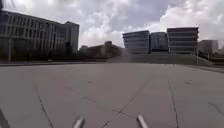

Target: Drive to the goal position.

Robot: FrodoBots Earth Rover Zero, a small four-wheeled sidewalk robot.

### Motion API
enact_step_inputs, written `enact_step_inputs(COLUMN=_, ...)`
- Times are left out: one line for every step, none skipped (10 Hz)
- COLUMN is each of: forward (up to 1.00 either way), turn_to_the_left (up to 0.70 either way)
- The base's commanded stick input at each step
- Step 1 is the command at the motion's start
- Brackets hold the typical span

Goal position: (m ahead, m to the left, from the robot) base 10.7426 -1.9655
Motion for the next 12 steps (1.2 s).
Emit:
enact_step_inputs(forward=0.7, turn_to_the_left=-0.34)
enact_step_inputs(forward=0.7, turn_to_the_left=-0.34)
enact_step_inputs(forward=0.7, turn_to_the_left=-0.34)
enact_step_inputs(forward=0.7, turn_to_the_left=-0.14)
enact_step_inputs(forward=0.7, turn_to_the_left=0.0)
enact_step_inputs(forward=0.7, turn_to_the_left=0.0)
enact_step_inputs(forward=0.7, turn_to_the_left=0.0)
enact_step_inputs(forward=0.7, turn_to_the_left=0.0)
enact_step_inputs(forward=0.7, turn_to_the_left=0.0)
enact_step_inputs(forward=0.7, turn_to_the_left=0.0)
enact_step_inputs(forward=0.7, turn_to_the_left=0.0)
enact_step_inputs(forward=0.7, turn_to_the_left=0.0)
